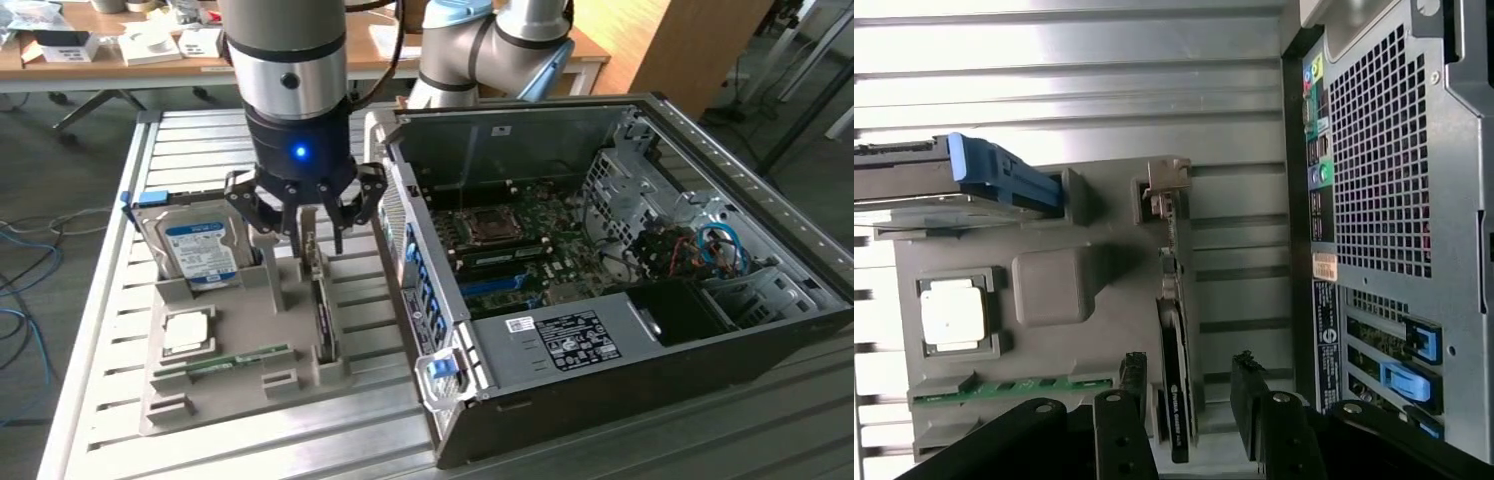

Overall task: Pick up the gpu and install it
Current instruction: 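Pick up the gpu and move the gpu toward the slot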

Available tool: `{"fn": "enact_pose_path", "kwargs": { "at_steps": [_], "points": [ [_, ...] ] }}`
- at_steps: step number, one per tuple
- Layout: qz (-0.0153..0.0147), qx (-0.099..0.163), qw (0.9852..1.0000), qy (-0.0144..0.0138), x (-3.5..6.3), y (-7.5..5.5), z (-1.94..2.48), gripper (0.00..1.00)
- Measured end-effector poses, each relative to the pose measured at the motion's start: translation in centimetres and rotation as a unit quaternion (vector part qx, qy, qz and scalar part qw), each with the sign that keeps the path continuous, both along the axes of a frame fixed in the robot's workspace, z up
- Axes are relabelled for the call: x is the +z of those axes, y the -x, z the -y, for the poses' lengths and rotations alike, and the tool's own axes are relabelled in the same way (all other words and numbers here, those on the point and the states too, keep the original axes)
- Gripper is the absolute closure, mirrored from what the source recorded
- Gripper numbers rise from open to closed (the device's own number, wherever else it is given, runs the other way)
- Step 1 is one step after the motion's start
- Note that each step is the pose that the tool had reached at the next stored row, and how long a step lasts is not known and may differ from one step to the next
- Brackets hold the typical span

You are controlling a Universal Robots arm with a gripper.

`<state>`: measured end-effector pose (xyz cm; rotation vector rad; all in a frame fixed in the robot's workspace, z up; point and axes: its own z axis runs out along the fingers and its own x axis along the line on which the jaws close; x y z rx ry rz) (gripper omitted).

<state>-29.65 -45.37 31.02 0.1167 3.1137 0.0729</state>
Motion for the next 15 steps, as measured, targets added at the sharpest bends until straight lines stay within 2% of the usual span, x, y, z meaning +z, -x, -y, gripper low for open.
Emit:
{"fn": "enact_pose_path", "kwargs": {
  "at_steps": [13,15],
  "points": [
    [0.0000,0.000,1.0000,0.0000,-2.35,0.0,0.00,0.53],
    [-0.0001,0.000,1.0000,0.0001,-2.39,0.0,0.00,0.53]
  ]
}}
